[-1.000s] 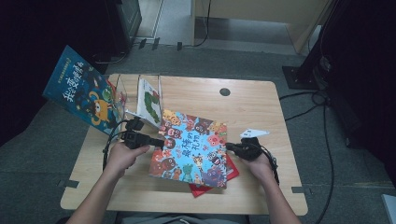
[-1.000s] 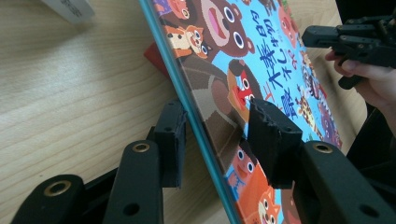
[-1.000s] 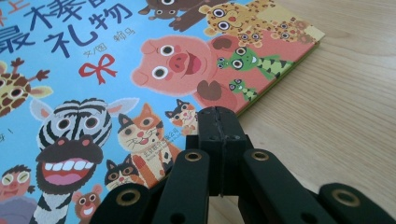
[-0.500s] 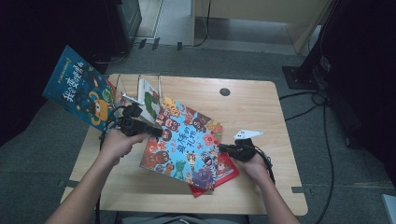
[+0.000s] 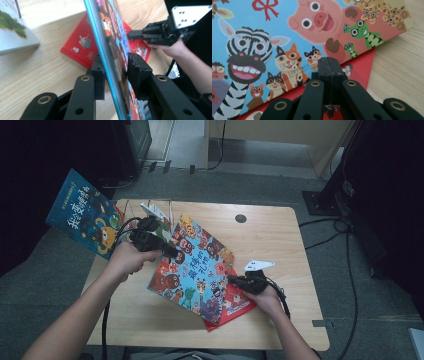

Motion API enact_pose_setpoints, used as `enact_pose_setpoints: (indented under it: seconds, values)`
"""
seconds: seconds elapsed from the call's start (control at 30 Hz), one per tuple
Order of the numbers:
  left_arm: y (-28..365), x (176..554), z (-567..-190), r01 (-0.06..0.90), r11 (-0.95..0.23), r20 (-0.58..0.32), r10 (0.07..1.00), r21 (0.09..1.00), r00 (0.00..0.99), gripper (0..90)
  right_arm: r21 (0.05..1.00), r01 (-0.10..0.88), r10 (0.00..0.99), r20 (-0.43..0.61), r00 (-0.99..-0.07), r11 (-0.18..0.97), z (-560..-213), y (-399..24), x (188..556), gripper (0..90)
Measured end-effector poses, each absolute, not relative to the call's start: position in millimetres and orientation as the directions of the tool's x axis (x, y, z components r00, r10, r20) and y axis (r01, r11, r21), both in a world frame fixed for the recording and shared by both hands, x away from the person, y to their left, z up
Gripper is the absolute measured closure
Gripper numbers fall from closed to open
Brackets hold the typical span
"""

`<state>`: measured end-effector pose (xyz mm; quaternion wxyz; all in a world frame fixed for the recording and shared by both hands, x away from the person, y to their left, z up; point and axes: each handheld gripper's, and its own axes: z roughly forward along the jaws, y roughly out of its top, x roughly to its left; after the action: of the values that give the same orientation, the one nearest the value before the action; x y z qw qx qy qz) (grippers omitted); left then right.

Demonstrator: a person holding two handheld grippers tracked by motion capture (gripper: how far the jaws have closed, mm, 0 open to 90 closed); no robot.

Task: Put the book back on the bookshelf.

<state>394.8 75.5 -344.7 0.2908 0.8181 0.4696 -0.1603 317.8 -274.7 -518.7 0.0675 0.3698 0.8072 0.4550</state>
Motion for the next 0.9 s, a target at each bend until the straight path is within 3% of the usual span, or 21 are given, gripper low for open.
enact_pose_setpoints:
  seconds: [0.3,0.43,0.5,0.6,0.9]
  values:
    - [50.9,398.3,-336.0,0.83,-0.485,-0.495,0.669,0.276,0.555,71.0,0.798,0.472,0.636,0.15,-0.757,0.374,-518.5,-259.7,316.4,90.0]
    - [51.8,406.5,-337.6,0.839,-0.472,-0.543,0.644,0.272,0.538,75.7,0.796,0.441,0.633,0.095,-0.768,0.416,-517.3,-254.6,314.5,90.0]
    - [53.6,409.6,-337.0,0.841,-0.477,-0.554,0.64,0.256,0.532,76.4,0.794,0.431,0.631,0.078,-0.772,0.429,-516.1,-253.4,313.7,79.6]
    - [55.8,414.2,-334.8,0.845,-0.482,-0.56,0.644,0.232,0.521,77.5,0.773,0.439,0.612,0.084,-0.786,0.458,-512.5,-255.7,315.6,72.5]
    - [65.6,417.8,-315.4,0.847,-0.49,-0.54,0.664,0.208,0.517,81.3,0.786,0.463,0.655,0.1,-0.749,0.41,-505.4,-274.4,318.0,69.3]
